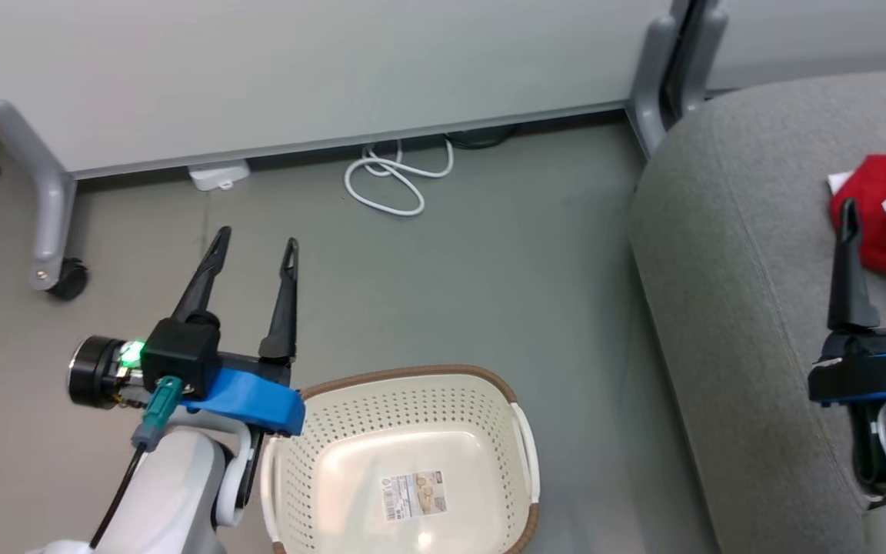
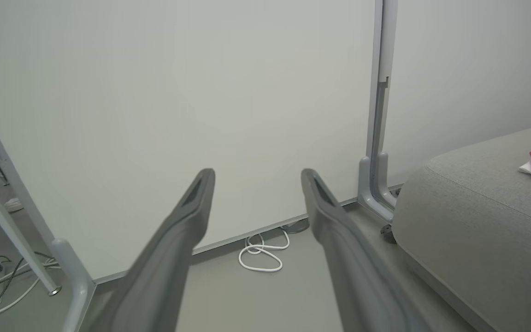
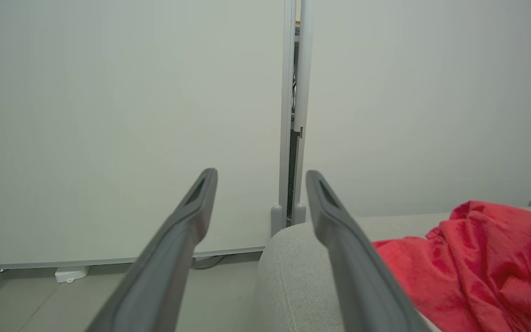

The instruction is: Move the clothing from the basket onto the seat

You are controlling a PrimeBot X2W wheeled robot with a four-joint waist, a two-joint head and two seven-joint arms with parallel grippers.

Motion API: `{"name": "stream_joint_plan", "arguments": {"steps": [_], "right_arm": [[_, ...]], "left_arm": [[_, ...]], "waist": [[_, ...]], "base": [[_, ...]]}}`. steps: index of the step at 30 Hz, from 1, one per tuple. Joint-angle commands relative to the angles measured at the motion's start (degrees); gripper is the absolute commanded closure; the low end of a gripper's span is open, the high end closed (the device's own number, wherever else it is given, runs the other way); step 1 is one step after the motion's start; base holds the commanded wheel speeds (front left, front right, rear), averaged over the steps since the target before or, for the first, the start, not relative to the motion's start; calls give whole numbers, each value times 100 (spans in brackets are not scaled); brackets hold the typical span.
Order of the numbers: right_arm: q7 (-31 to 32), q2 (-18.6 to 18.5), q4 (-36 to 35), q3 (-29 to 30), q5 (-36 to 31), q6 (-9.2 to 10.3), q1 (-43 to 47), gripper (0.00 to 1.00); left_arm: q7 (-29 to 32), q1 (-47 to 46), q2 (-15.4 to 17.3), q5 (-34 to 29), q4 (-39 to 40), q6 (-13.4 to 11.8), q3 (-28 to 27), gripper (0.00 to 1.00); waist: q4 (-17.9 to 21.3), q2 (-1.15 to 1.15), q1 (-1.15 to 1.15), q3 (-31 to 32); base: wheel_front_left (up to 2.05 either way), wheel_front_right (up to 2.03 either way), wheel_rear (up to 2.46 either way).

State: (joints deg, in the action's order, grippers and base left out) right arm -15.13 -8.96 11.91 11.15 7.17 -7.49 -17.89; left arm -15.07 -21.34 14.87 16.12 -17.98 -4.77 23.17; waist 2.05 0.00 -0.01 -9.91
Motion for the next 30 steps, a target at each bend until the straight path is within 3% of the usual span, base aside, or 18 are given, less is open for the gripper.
{"name": "stream_joint_plan", "arguments": {"steps": [1, 13, 30], "right_arm": [[-1, 59, -40, -81, 57, -2, 156, 0], [-1, 408, -318, -524, -58, -2, 723, 0], [-1, 597, -515, -664, -54, -1, 1575, 0]], "left_arm": [[-14, 122, -11, -41, 56, -21, -119, 0], [-14, 894, -188, -314, 468, 69, -863, 0], [-14, 1656, -583, -559, 567, 332, -1401, 0]], "waist": [[-211, 0, 1, 186], [-655, 0, 1, 631], [-676, 0, 1, 1062]], "base": [[0, 0, 0], [0, 0, 0], [0, 0, 0]]}}
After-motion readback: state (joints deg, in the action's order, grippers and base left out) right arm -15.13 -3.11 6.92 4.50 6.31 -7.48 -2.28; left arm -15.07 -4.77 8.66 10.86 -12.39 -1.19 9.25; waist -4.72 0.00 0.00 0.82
